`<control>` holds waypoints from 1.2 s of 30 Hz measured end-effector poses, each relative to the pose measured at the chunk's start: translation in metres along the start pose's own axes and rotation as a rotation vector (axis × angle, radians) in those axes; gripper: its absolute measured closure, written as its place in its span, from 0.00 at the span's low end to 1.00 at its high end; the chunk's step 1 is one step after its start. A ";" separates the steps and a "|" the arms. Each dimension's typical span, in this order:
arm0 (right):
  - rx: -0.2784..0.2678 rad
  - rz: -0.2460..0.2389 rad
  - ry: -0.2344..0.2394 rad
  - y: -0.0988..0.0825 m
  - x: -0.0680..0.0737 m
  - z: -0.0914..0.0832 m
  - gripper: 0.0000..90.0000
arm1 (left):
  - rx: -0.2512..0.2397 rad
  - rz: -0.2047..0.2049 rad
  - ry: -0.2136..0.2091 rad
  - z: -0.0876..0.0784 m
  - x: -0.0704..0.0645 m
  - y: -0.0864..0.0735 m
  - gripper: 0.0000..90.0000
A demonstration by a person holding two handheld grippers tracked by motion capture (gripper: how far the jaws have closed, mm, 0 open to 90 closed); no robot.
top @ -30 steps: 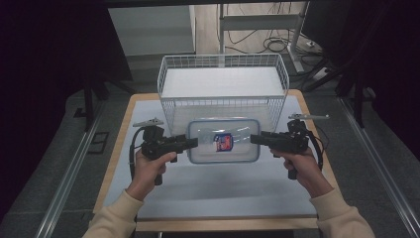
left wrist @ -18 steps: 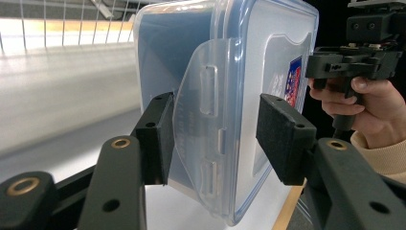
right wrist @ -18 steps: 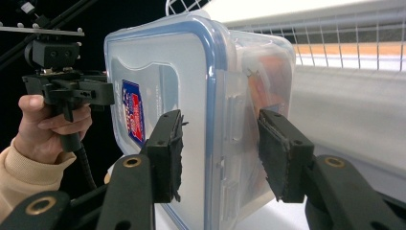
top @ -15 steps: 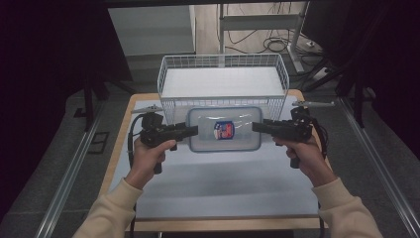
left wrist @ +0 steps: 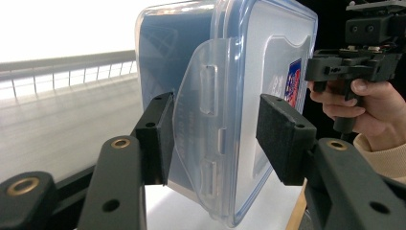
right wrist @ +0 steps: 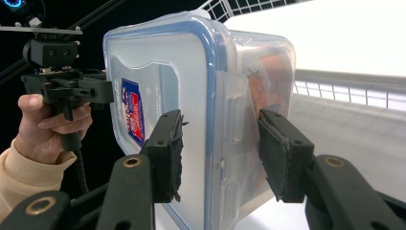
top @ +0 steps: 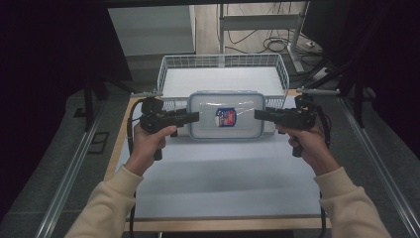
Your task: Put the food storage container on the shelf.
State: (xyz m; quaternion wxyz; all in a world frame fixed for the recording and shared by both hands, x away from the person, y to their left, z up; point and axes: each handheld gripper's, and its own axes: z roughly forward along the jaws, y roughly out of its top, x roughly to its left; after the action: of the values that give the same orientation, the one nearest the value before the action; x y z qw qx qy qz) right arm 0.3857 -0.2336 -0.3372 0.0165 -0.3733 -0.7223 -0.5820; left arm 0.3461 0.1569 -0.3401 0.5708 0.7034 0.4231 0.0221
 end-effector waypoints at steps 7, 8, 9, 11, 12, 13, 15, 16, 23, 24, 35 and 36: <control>0.003 -0.018 -0.009 0.015 -0.002 0.002 0.58 | -0.003 -0.011 -0.009 0.003 0.005 0.009 0.54; 0.003 -0.018 -0.009 0.015 -0.002 0.002 0.58 | -0.004 -0.009 -0.011 0.003 0.007 0.010 0.54; 0.004 -0.016 -0.011 0.017 -0.003 0.003 0.58 | -0.002 -0.011 -0.011 0.004 0.009 0.012 0.54; 0.008 -0.012 -0.012 0.020 -0.005 0.005 0.58 | -0.002 -0.013 -0.010 0.006 0.011 0.014 0.54; 0.010 -0.012 -0.011 0.023 -0.007 0.007 0.58 | -0.003 -0.013 -0.010 0.007 0.013 0.018 0.55; 0.009 -0.015 -0.011 0.025 -0.009 0.007 0.58 | -0.004 -0.014 -0.011 0.008 0.014 0.019 0.54; 0.007 -0.015 -0.012 0.028 -0.010 0.009 0.58 | -0.005 -0.011 -0.013 0.009 0.017 0.023 0.54; 0.007 -0.015 -0.013 0.030 -0.011 0.009 0.58 | -0.005 -0.012 -0.013 0.010 0.017 0.024 0.54; 0.007 -0.013 -0.014 0.040 -0.017 0.012 0.58 | 0.005 -0.011 -0.015 0.014 0.023 0.035 0.55; 0.006 -0.014 -0.015 0.041 -0.018 0.013 0.58 | 0.003 -0.010 -0.015 0.015 0.024 0.037 0.55; 0.004 -0.009 -0.025 0.061 -0.030 0.017 0.58 | 0.010 -0.013 -0.025 0.025 0.036 0.059 0.55; 0.003 -0.009 -0.024 0.063 -0.031 0.018 0.58 | 0.010 -0.020 -0.026 0.027 0.038 0.062 0.55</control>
State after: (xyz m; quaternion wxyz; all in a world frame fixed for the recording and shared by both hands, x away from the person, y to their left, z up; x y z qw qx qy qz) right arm 0.4506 -0.2315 -0.3051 0.0057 -0.3769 -0.7249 -0.5766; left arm 0.4189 0.1600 -0.3157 0.5729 0.7020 0.4229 0.0053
